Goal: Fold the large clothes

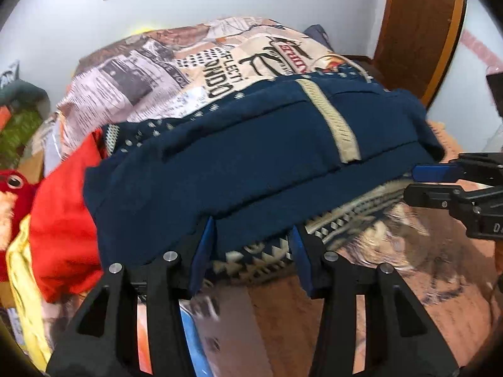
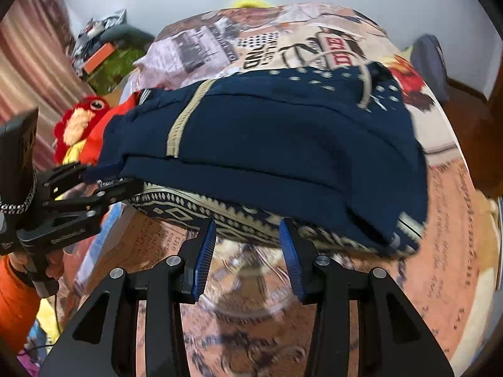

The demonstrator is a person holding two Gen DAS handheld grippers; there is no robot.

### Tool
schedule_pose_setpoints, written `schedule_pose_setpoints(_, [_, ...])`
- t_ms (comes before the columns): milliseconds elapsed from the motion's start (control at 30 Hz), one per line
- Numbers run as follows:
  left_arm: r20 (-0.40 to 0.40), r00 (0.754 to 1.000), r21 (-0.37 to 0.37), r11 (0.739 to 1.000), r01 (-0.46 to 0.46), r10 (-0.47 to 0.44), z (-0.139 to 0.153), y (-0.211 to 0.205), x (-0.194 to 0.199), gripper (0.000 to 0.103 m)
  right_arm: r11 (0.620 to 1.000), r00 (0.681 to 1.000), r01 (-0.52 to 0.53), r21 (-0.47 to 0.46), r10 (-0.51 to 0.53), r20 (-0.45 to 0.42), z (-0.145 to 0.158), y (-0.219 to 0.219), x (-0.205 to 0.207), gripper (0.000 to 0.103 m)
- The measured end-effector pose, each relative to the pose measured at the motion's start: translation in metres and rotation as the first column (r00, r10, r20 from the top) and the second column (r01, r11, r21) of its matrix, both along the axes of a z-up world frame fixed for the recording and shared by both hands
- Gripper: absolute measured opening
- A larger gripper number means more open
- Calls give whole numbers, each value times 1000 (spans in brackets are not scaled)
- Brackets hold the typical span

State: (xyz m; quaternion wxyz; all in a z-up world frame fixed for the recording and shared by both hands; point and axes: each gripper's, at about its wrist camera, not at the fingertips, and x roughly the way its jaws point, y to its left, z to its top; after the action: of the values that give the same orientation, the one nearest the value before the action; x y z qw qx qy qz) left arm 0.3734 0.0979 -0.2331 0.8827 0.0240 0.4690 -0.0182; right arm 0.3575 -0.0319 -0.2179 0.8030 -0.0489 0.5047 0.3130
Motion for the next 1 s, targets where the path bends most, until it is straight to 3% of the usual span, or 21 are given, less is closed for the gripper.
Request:
schedule_pose_setpoints(133, [21, 999, -15, 1000, -28, 28, 6, 17, 12, 47, 1000, 1000, 17, 14, -17, -2, -1, 6, 18, 38])
schedule_pose_setpoints(300, [72, 994, 41, 996, -80, 77, 23, 45, 43, 49, 998, 999, 34, 53, -34, 5, 17, 0, 42, 38])
schedule_pose_setpoints(467, [72, 983, 116, 977, -179, 172, 42, 77, 114, 49, 993, 982, 114, -23, -110, 152, 50, 12, 88, 38])
schedule_pose_setpoints(567, [129, 957, 87, 958, -272, 260, 70, 102, 137, 49, 981, 952, 194, -1, -188, 242, 79, 8, 106, 38])
schedule_pose_setpoints(667, [173, 936, 5, 950, -313, 308, 92, 124, 132, 53, 977, 948, 198, 82, -212, 239, 97, 2, 108, 40])
schedule_pose_setpoints(733, [181, 934, -38, 951, -307, 308, 97, 133, 120, 56, 980, 951, 176, 96, -194, 241, 100, -1, 101, 44])
schedule_pose_setpoints(833, [153, 946, -54, 958, -280, 285, 89, 133, 105, 57, 987, 955, 148, 64, -160, 250, 91, 4, 88, 46])
schedule_pose_setpoints(1000, [60, 978, -64, 978, -197, 201, 58, 108, 87, 57, 997, 980, 68, 22, -71, 186, 63, 23, 74, 46])
